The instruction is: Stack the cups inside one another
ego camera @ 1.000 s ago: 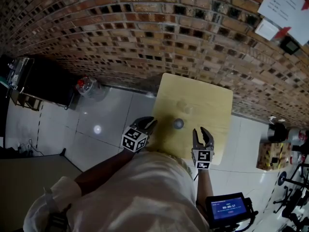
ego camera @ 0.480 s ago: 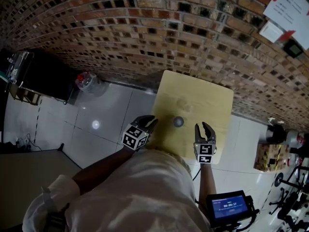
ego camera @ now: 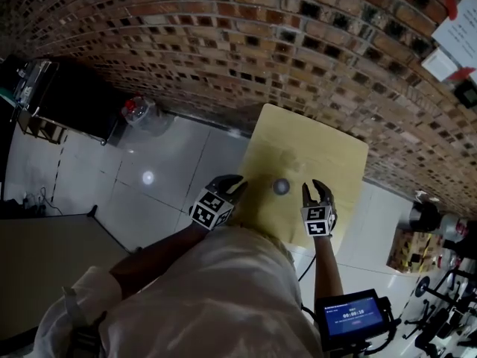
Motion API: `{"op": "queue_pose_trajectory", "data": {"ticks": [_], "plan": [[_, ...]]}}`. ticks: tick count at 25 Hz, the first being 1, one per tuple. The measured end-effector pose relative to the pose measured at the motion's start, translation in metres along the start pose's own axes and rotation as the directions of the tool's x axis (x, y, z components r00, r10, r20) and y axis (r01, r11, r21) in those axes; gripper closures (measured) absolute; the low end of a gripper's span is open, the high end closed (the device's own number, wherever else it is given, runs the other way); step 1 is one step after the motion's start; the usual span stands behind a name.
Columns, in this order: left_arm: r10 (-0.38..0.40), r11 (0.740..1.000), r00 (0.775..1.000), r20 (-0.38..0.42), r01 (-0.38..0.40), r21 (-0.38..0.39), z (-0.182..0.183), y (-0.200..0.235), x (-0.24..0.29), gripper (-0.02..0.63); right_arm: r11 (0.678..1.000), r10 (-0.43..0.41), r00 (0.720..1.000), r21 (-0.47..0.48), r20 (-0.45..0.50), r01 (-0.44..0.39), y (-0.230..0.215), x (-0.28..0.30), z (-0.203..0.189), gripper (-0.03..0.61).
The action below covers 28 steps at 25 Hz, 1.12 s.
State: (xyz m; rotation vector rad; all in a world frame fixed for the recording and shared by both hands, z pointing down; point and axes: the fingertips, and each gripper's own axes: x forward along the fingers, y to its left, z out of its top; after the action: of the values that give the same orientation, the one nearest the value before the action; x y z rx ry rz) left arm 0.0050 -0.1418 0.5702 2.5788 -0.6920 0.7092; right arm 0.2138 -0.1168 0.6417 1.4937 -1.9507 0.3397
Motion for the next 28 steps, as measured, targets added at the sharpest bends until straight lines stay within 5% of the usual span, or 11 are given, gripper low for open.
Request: {"op": "queue_pose_trajectory", "data": {"ticks": [28], "plan": [[0.074, 0.995, 0.997, -0.024, -0.075, -0.072, -0.019, 0.026, -0.012, 0.518, 0.914, 0.071, 0.923, -0.347, -0.378, -0.212, 0.022, 0.124, -0.079, 0.497]]}}
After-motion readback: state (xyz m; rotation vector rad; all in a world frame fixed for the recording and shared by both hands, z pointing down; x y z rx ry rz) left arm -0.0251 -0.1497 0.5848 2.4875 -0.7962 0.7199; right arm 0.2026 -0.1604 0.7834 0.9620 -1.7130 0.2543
